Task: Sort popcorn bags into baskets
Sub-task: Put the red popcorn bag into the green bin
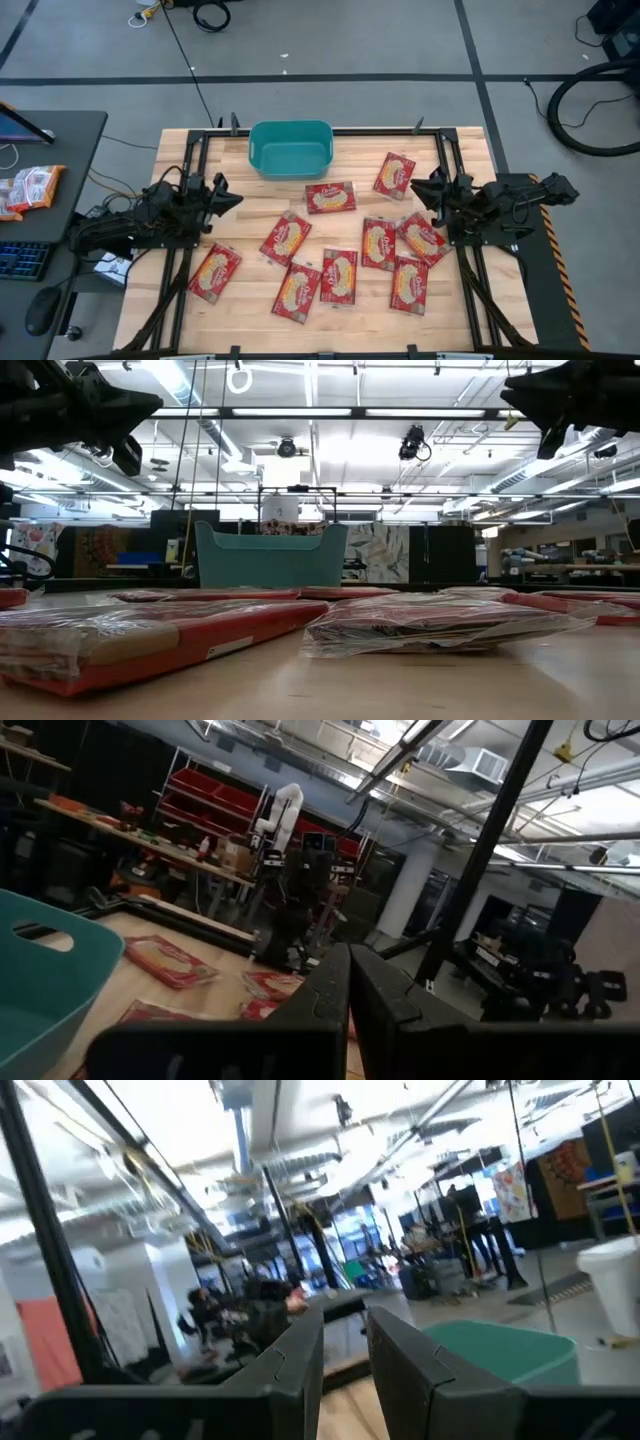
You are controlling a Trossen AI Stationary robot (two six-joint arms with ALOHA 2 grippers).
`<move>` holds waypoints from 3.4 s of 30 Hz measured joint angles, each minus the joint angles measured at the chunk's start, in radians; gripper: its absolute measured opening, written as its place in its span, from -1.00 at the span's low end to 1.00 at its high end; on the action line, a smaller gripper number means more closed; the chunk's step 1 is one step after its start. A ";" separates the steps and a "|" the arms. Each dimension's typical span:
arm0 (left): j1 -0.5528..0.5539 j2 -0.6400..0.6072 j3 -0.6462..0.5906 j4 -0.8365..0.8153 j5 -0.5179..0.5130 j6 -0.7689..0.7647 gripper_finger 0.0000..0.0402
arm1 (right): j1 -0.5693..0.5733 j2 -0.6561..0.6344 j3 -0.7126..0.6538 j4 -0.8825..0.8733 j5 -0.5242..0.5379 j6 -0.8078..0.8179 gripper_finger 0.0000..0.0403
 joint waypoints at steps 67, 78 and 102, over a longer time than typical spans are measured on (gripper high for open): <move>-0.165 0.265 0.111 -0.012 -0.309 0.256 -0.40 | -0.366 1.588 0.956 -1.168 0.013 0.076 -0.06; -0.165 0.289 0.116 -0.040 -0.309 0.203 -0.40 | -0.405 1.669 0.956 -1.181 0.035 0.118 -0.10; -0.180 0.288 0.115 -0.041 -0.302 0.222 -0.40 | -0.358 1.671 1.009 -1.416 0.041 0.143 -0.97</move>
